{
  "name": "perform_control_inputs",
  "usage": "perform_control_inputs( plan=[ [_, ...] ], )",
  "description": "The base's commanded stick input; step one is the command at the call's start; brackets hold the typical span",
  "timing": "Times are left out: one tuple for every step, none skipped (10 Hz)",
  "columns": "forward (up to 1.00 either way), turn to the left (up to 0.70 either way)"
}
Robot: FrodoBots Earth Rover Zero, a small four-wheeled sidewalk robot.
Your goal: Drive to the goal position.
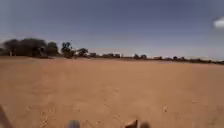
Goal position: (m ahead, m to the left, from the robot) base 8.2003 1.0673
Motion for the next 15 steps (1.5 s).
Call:
perform_control_inputs(
  plan=[
    [0.7, 0.0],
    [0.7, 0.0],
    [0.7, 0.0],
    [0.7, 0.0],
    [0.7, 0.0],
    [0.7, 0.0],
    [0.7, 0.0],
    [0.7, 0.0],
    [0.7, 0.0],
    [0.7, 0.0],
    [0.7, 0.0],
    [0.7, 0.0],
    [0.7, 0.0],
    [0.7, 0.0],
    [0.7, 0.0]
  ],
)
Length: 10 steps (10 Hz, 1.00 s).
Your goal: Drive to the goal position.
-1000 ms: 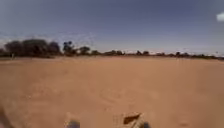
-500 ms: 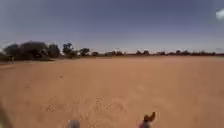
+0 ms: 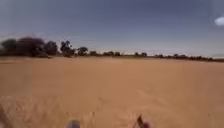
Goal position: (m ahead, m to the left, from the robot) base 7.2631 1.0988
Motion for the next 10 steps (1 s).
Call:
perform_control_inputs(
  plan=[
    [0.7, 0.0],
    [0.7, 0.0],
    [0.7, 0.0],
    [0.7, 0.0],
    [0.7, 0.0],
    [0.7, 0.0],
    [0.7, 0.0],
    [0.7, 0.0],
    [0.7, 0.0],
    [0.7, 0.0]
  ],
)
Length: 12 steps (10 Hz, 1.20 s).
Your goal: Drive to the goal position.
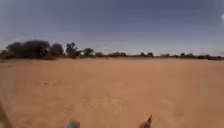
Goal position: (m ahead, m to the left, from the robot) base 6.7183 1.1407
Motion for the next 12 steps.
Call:
perform_control_inputs(
  plan=[
    [0.7, 0.0],
    [0.7, 0.0],
    [0.7, 0.0],
    [0.7, 0.0],
    [0.7, 0.0],
    [0.7, 0.0],
    [0.7, 0.0],
    [0.7, 0.0],
    [0.7, 0.0],
    [0.7, 0.0],
    [0.7, 0.0],
    [0.7, 0.0]
  ],
)
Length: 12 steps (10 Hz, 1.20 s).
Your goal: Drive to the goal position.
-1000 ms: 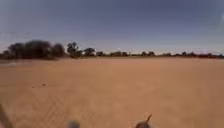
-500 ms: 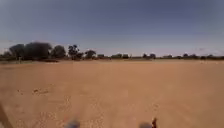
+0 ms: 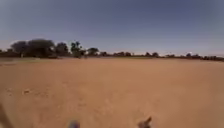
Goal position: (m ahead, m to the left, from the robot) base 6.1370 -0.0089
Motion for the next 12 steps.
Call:
perform_control_inputs(
  plan=[
    [0.7, 0.0],
    [0.7, 0.0],
    [0.7, 0.0],
    [0.7, 0.0],
    [0.7, 0.0],
    [0.7, 0.0],
    [0.7, 0.0],
    [0.7, 0.0],
    [0.7, 0.0],
    [0.7, 0.0],
    [0.7, 0.0],
    [0.7, 0.0]
  ],
)
